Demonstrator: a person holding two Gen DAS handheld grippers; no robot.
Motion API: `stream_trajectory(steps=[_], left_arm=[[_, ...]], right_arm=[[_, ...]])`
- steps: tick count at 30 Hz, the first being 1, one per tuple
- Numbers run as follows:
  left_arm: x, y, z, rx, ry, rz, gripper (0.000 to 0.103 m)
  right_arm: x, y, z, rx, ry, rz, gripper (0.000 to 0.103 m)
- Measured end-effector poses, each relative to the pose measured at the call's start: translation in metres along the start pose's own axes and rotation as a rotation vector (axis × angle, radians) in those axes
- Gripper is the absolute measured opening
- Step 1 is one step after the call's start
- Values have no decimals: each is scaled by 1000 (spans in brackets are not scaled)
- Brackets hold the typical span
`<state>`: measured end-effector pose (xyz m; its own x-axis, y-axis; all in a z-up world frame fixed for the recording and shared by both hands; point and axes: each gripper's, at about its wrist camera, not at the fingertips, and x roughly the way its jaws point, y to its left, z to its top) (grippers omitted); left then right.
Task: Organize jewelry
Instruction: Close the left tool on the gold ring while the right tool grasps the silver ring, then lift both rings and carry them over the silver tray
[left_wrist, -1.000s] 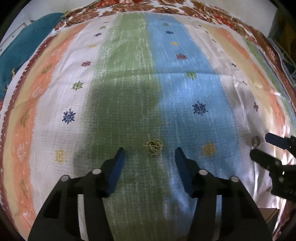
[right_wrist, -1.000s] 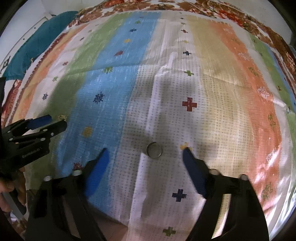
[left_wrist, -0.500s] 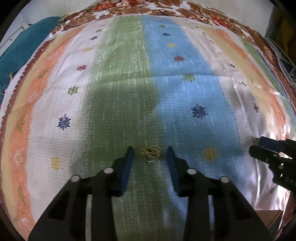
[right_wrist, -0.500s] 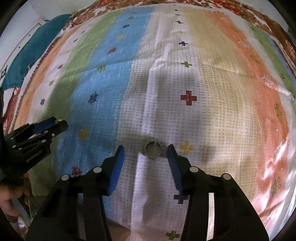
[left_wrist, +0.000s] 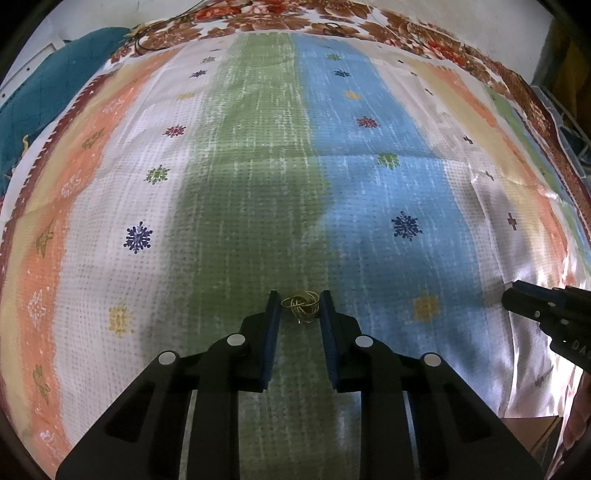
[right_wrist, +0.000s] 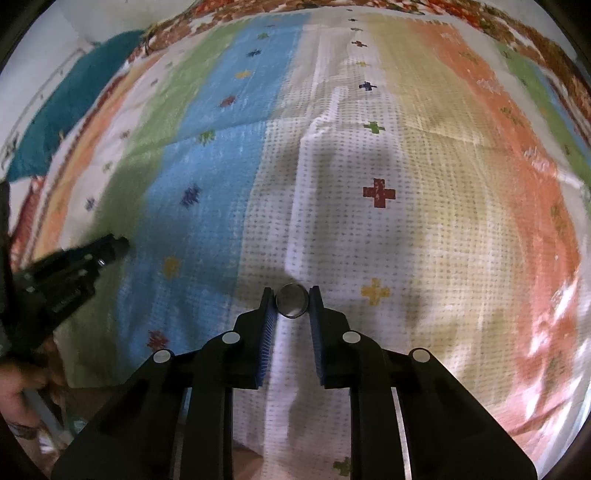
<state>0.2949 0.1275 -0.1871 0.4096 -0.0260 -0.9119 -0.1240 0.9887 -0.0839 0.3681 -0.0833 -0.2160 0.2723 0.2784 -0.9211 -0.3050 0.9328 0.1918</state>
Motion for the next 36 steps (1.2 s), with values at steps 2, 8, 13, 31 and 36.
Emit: stream_trajectory(steps=[2, 8, 13, 31, 36], left_arm=[[-1, 1, 0, -5, 2, -8, 21], [-8, -1, -1, 5, -5, 1, 21], [-20, -2, -1, 11, -23, 0, 21], [-107, -17, -19, 12, -145, -57, 21], [-128, -29, -31, 58, -178, -52, 21]], right_arm=[[-3, 0, 0, 1, -8, 3, 20], [-8, 9, -2, -52, -30, -64, 20], [-16, 15, -6, -95, -56, -98, 20], [-79, 35, -35, -127, -167, -20, 20], [-100, 45, -46, -142, -214, -9, 20]])
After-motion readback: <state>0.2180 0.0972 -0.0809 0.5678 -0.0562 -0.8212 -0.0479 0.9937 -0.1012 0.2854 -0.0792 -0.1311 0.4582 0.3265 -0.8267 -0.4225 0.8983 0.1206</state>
